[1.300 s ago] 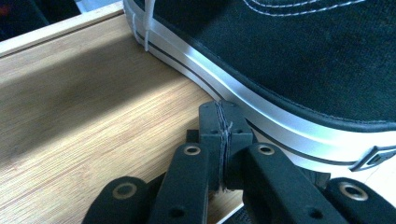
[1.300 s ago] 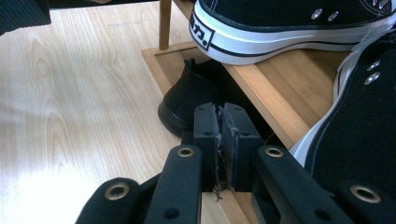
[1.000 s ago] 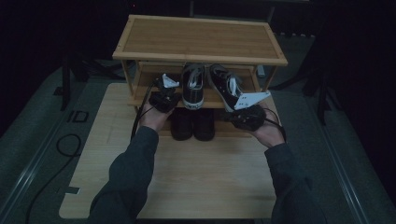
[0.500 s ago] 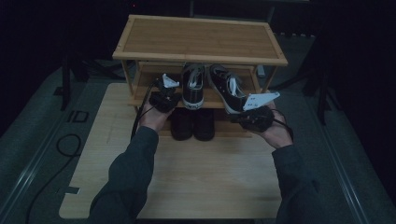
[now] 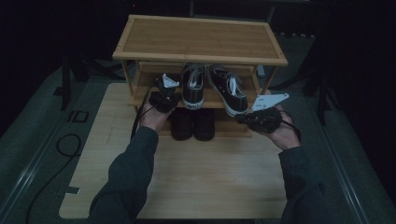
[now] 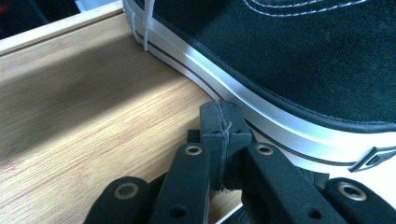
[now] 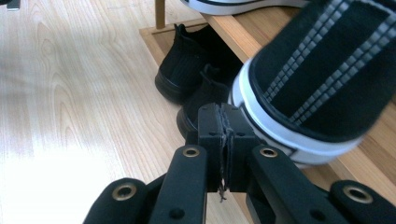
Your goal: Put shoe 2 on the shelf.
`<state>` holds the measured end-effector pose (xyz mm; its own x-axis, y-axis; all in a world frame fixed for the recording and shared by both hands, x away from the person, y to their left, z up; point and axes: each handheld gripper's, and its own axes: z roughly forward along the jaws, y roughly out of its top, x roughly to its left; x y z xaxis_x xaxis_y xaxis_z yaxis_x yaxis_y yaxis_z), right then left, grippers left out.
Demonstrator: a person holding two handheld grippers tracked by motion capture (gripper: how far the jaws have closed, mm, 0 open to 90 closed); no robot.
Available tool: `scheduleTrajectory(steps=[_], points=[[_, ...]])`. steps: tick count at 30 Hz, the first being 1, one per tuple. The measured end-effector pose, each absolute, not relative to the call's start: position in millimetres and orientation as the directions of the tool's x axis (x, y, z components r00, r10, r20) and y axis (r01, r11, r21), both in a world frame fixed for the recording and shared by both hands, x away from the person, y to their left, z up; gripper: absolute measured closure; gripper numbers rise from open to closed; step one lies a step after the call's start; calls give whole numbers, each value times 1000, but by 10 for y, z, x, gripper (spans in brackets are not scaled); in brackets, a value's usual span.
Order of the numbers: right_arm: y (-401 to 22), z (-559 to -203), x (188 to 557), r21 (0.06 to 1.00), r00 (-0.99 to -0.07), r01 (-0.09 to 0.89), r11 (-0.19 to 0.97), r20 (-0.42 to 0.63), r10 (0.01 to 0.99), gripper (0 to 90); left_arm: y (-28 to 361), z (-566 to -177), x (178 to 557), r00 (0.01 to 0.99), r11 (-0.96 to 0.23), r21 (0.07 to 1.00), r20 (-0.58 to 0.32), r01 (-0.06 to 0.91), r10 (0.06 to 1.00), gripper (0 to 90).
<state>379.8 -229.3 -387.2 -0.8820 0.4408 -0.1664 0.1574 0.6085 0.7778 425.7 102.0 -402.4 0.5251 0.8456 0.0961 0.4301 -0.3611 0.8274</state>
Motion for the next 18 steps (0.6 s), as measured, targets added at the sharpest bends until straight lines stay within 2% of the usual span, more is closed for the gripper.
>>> scheduleTrajectory(steps=[18], points=[[-2440,-3906,3805,777,-867,173,606,-171,467,897,1023,-4026,4258,527,-361,828,95,430,845,900]])
